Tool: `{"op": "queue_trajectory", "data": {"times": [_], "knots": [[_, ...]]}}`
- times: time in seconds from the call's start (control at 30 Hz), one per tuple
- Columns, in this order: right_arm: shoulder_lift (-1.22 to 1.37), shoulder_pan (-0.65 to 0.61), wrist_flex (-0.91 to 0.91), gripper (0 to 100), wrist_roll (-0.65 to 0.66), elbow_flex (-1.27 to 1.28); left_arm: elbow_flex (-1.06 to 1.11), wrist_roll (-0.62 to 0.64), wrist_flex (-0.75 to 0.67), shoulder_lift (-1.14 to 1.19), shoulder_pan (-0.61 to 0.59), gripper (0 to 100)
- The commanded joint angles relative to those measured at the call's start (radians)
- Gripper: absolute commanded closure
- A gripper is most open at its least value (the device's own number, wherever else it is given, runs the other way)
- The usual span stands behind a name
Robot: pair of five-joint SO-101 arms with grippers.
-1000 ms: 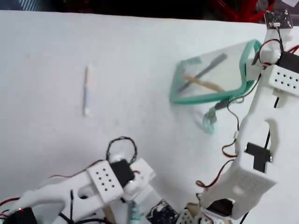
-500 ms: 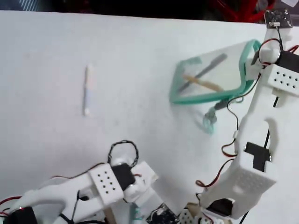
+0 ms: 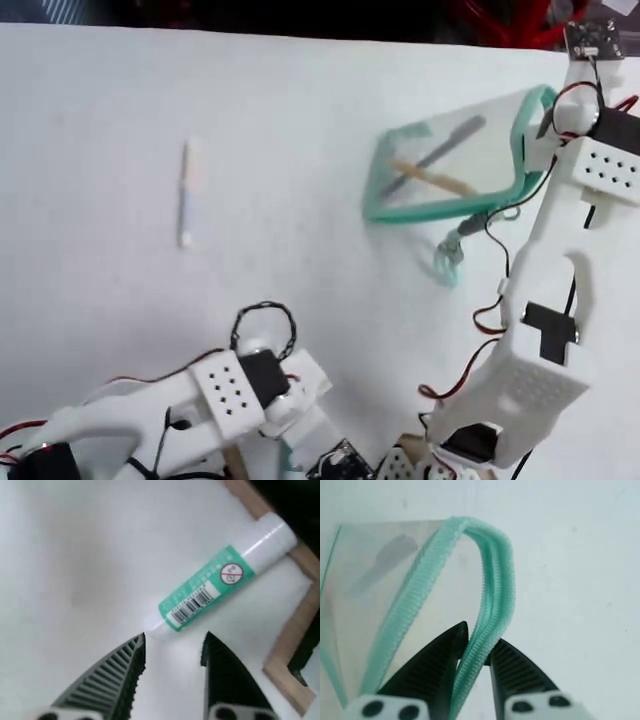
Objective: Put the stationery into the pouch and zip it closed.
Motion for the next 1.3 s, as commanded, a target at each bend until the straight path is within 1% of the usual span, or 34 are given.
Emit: {"op": "queue_trajectory", "data": {"times": [0.0,0.07,0.23,0.3,0.4,0.47,0.53,0.63,0.8,0.87,0.97,1.03,1.17,1.2,1.27], "knots": [[0.012,-0.047,0.045,98.0,0.0,-0.034,-0.003,-0.18,0.012,-0.021,0.027,91],[0.012,-0.047,0.061,98.0,0.0,-0.049,0.0,-0.196,0.012,-0.021,0.027,91],[0.013,-0.041,0.065,98.0,0.0,-0.051,-0.003,-0.193,-0.006,0.016,0.028,91],[0.013,-0.039,0.067,98.0,0.0,-0.051,-0.043,-0.193,0.002,0.074,0.028,92],[0.013,-0.039,0.067,98.0,0.0,-0.049,-0.132,-0.193,0.057,0.2,0.024,92],[0.013,-0.035,0.067,98.0,0.0,-0.048,-0.203,-0.193,0.092,0.297,0.015,95],[0.013,-0.027,0.067,98.0,0.0,-0.048,-0.273,-0.192,0.12,0.381,-0.018,98],[0.013,-0.019,0.067,98.0,0.0,-0.049,-0.373,-0.146,0.124,0.473,-0.09,97],[0.013,-0.018,0.067,98.0,0.002,-0.049,-0.473,-0.127,0.14,0.498,-0.185,96],[0.013,-0.018,0.065,98.0,0.002,-0.051,-0.5,-0.124,0.189,0.498,-0.196,96],[0.013,-0.018,0.056,98.0,0.002,-0.051,-0.546,-0.109,0.279,0.496,-0.18,96],[0.016,-0.018,0.041,98.0,0.002,-0.051,-0.568,-0.011,0.304,0.484,-0.137,93],[0.025,-0.015,-0.001,98.0,0.002,-0.038,-0.563,0.279,0.264,0.417,-0.03,81],[0.028,-0.005,-0.004,98.0,0.003,-0.034,-0.551,0.318,0.25,0.4,-0.01,80],[0.038,0.013,-0.005,98.0,0.025,-0.04,-0.506,0.318,0.236,0.371,0.031,79]]}}
